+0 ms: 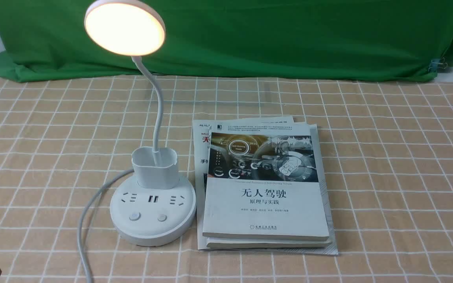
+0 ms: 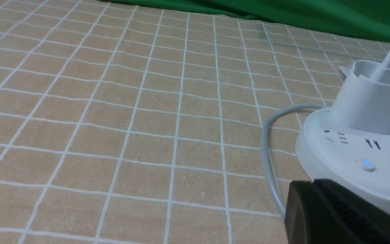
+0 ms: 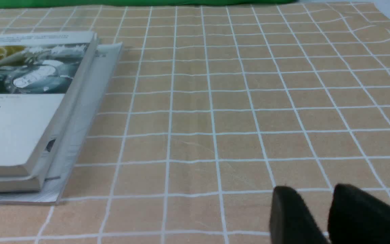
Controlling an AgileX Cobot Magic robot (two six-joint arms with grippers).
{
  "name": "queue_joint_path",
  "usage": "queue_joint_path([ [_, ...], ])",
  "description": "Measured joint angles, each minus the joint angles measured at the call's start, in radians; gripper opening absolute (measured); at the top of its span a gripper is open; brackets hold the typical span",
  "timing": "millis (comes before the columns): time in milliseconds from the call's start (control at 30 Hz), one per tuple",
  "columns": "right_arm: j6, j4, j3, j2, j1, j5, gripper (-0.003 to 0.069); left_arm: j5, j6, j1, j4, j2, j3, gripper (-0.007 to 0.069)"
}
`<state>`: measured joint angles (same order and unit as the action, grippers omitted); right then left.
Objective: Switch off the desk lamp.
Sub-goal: Use the left arm to press the button switch on the lamp holder
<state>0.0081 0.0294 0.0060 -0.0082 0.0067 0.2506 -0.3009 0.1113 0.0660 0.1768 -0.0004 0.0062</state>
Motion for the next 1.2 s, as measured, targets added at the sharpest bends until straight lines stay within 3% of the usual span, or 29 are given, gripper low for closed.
queue_joint_path([
  [667, 0.0, 0.0, 0.0, 0.0, 0.0, 0.0, 0.0243, 0.031, -0.005, 0.0, 0.008, 0.0, 0.0, -0.0003],
  [833, 0.0, 0.0, 0.0, 0.0, 0.0, 0.0, 0.0243, 0.118, -0.051, 0.0, 0.26, 0.0, 0.0, -0.0003],
  [900, 0.0, 0.0, 0.0, 0.0, 0.0, 0.0, 0.0243, 0.183, -0.062, 0.0, 0.475, 0.0, 0.0, -0.0003],
  [967, 0.0, 0.0, 0.0, 0.0, 0.0, 0.0, 0.0243, 0.224, -0.068, 0.0, 0.575, 0.0, 0.0, -0.0003],
  [1100, 0.0, 0.0, 0.0, 0.0, 0.0, 0.0, 0.0243, 0.321, -0.07, 0.0, 0.618, 0.0, 0.0, -0.0003],
  [1200, 0.0, 0.0, 0.0, 0.0, 0.0, 0.0, 0.0243, 0.261, -0.068, -0.001, 0.572, 0.003, -0.025, -0.0003],
])
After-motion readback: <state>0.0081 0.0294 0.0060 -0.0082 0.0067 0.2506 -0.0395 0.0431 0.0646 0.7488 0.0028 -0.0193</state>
